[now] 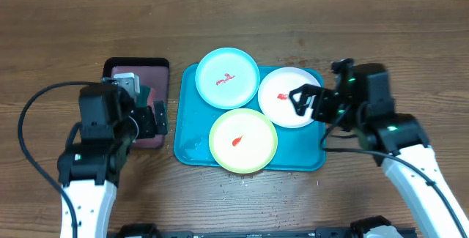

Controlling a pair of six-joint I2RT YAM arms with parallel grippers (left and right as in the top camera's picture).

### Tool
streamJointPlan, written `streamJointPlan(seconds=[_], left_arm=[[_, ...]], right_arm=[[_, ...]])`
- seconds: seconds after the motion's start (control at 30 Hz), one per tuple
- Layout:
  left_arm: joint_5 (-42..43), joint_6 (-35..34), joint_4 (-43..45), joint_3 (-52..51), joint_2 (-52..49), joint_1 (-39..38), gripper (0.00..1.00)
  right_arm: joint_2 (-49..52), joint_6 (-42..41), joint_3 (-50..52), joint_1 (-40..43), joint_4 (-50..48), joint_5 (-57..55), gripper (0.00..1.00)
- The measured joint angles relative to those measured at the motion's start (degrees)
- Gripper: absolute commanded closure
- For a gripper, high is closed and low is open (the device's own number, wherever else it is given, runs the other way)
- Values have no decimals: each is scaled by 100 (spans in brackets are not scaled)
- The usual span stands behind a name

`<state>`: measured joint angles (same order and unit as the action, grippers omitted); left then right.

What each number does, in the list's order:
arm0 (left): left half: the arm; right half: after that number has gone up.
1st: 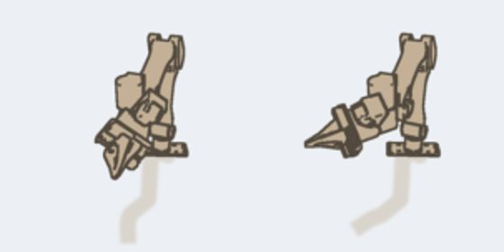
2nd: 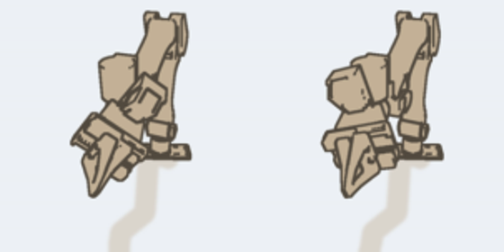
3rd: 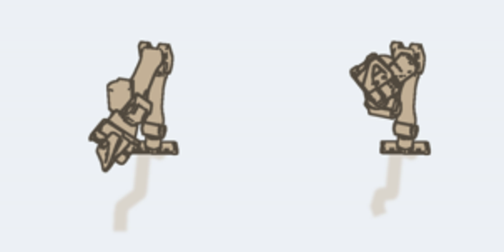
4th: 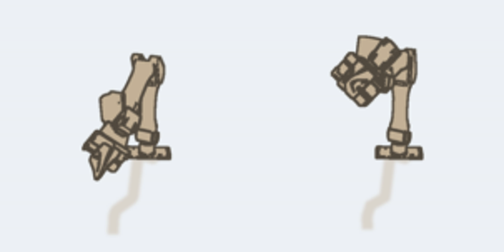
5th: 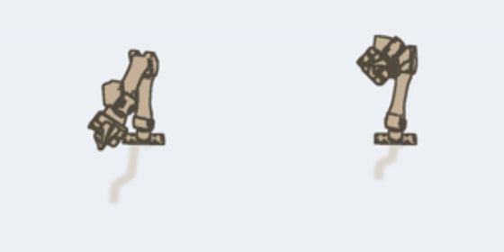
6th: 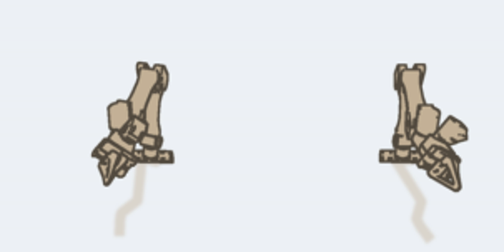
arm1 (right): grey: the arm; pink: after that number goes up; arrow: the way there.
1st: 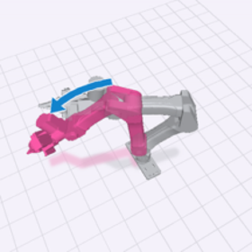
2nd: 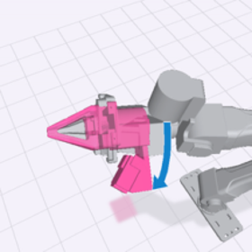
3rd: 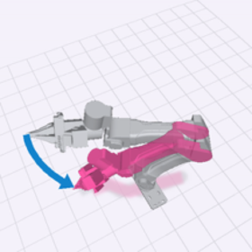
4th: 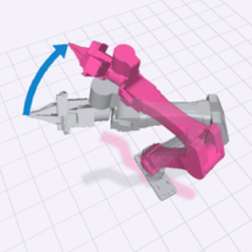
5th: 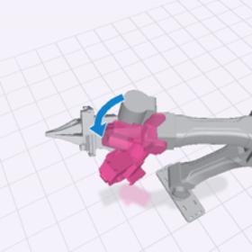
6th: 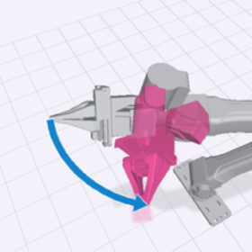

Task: Clean dirty plates on tray and stack at the side
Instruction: 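Move left gripper to the sponge and right gripper to the yellow plate rim, then grasp the green sponge with the left gripper and dip it in water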

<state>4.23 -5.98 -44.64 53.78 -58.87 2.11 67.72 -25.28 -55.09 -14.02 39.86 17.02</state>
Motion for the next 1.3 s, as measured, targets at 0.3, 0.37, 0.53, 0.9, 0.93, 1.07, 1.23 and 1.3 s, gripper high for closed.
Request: streamJointPlan(seconds=[0.3,0.37,0.53,0.9,0.93,1.07,1.23,1.3], left_arm=[[-275,0,-37,678,-1488,476,2],[-326,44,103,741,-1836,481,2],[-380,199,433,750,-2684,479,16],[-424,623,1349,750,-3775,479,36],[-457,623,1436,750,-3840,479,39],[-533,664,1567,752,-4179,479,53],[-573,752,1683,752,-4382,479,64],[-581,754,1775,754,-4382,481,64]], right_arm=[[487,-1217,-2,-1233,-15,-892,0],[693,-1305,-2,-1340,-87,-901,0],[1244,-1453,-2,-1513,-367,-662,0],[1388,-1519,-2,-1521,-382,-680,0],[1388,-1521,-2,-1521,-382,-678,0],[1388,-1521,-2,-1521,-385,-686,0],[1388,-1521,-2,-1521,-387,-695,1],[1388,-1521,-2,-1523,-387,-693,2]])
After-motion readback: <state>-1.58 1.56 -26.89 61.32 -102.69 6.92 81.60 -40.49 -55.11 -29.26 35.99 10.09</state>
